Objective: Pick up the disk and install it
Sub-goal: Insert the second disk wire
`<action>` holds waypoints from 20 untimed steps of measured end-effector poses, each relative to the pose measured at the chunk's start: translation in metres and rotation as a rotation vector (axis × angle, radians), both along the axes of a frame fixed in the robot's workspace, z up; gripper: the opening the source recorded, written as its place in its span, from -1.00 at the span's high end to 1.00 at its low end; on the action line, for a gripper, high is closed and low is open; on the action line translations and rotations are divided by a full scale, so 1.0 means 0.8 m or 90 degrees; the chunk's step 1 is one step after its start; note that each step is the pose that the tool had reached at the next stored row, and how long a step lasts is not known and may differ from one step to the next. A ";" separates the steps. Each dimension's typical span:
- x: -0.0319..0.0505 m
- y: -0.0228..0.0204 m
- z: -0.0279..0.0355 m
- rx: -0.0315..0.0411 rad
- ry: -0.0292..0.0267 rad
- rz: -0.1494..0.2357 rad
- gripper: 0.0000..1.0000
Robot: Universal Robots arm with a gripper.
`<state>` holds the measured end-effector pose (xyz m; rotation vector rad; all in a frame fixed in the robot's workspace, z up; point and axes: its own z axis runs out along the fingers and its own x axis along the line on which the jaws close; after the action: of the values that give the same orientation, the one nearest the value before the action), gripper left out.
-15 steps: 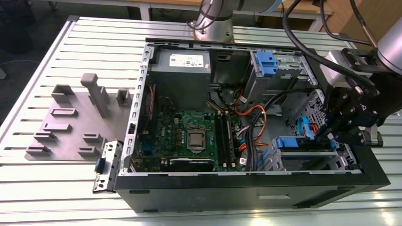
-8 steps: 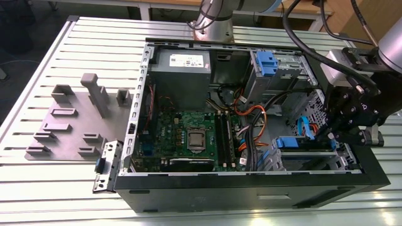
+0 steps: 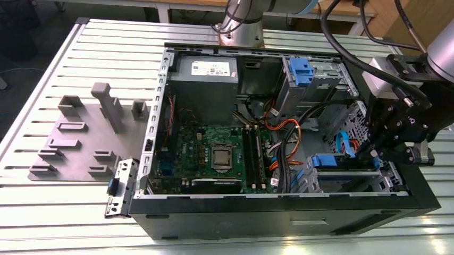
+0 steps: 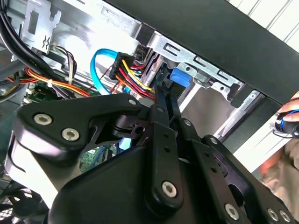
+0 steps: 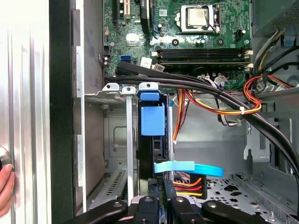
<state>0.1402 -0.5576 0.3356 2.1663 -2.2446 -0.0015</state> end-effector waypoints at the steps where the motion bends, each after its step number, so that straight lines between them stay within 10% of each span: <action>1: 0.000 0.0000 0.0000 -0.0001 0.0000 0.002 0.68; 20: 0.000 0.0003 -0.0028 0.0001 0.0000 0.004 0.68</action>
<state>0.1402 -0.5573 0.3334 2.1738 -2.2376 -0.0017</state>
